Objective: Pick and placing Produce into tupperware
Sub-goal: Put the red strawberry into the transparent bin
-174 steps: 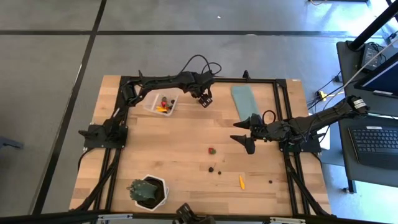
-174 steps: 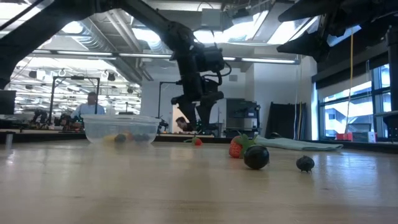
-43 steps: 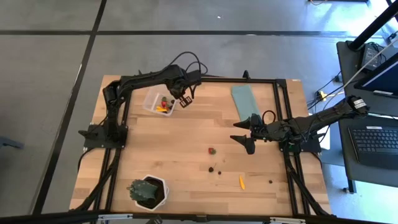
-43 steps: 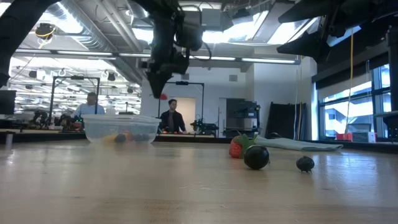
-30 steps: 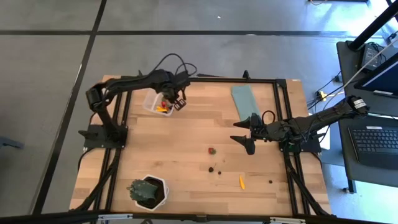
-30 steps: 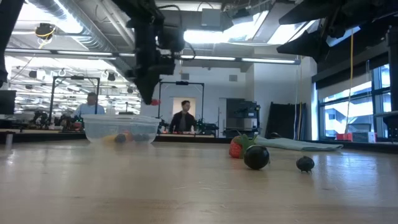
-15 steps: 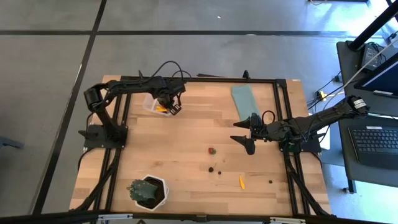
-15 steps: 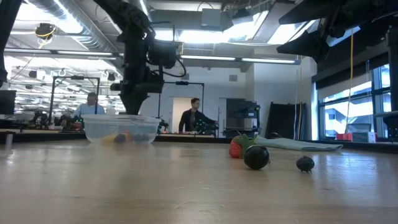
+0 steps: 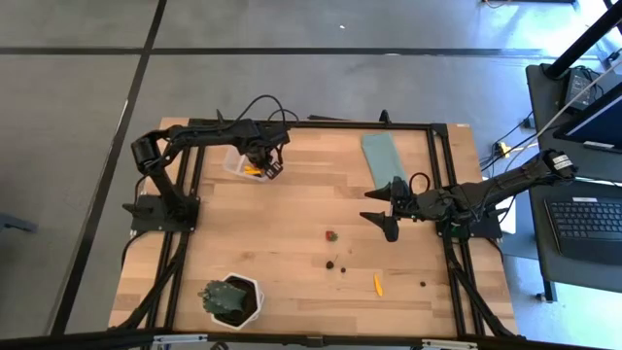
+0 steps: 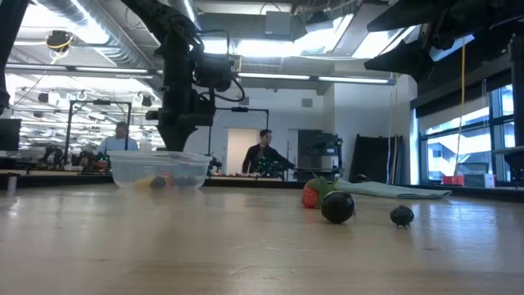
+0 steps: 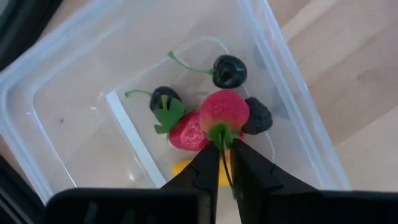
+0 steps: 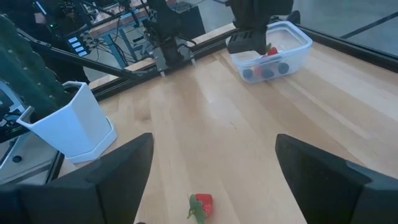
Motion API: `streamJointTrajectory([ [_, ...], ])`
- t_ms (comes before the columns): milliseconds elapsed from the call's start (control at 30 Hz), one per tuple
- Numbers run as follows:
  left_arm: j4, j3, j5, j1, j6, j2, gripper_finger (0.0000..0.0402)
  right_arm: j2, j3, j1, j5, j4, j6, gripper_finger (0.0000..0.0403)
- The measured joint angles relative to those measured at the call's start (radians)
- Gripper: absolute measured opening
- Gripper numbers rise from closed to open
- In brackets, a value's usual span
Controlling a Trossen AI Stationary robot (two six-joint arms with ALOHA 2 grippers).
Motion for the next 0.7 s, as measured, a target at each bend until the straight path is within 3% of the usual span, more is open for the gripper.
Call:
streamJointTrajectory([
  [133, 0.008, 0.0, -0.053, 0.0, 0.0, 0.0, 0.0043, 0.0, 0.0, 0.0, 0.0, 0.0, 0.003, 0.0339],
  [367, 0.008, 0.0, -0.058, 0.0, -0.005, 0.0, 0.007, 0.0, 0.0, 0.0, 0.0, 0.0, 0.006, 0.0339],
  [533, 0.006, 0.0, -0.058, 0.0, -0.001, -0.009, 0.0124, 0.0, 0.0, 0.0, 0.0, 0.002, 0.007, 0.0339],
  [700, 0.043, 0.0, -0.06, -0.065, 0.027, -0.11, 0.0182, 0.0, 0.0, 0.0, 0.0, 0.032, 0.031, 0.0339],
])
